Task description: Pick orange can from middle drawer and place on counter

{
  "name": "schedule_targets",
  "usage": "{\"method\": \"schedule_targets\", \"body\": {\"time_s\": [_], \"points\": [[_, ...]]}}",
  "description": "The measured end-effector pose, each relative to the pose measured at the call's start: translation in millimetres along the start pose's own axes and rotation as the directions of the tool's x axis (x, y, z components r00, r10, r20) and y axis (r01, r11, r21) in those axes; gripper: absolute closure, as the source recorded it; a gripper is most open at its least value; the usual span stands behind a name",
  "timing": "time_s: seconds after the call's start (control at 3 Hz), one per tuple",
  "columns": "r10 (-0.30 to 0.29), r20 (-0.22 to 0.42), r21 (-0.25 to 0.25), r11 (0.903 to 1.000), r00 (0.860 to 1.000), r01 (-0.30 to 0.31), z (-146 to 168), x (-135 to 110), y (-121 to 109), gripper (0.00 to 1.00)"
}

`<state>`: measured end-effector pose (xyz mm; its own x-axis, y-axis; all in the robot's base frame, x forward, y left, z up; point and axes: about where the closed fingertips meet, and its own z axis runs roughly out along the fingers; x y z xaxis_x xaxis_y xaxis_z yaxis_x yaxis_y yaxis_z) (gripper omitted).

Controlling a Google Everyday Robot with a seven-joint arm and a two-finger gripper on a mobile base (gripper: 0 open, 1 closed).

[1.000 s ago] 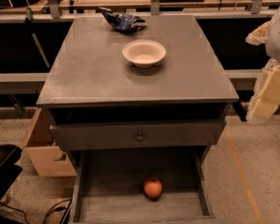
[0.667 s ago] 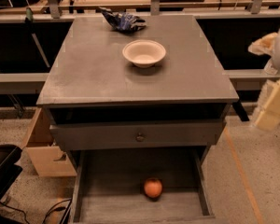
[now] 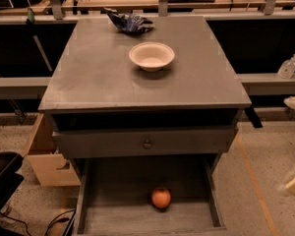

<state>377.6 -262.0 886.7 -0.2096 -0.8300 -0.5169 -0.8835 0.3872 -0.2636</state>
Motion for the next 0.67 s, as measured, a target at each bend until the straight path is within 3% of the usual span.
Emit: {"method": "schedule_targets", "body": {"time_s": [0.33, 0.67], "points": [[-0.025, 0.054, 0.014, 0.9996, 0.998, 0.024, 21, 39, 15, 0.0], [-0.138, 0.055, 0.012, 0.9904, 0.989, 0.138, 43, 66, 25, 0.0]]}}
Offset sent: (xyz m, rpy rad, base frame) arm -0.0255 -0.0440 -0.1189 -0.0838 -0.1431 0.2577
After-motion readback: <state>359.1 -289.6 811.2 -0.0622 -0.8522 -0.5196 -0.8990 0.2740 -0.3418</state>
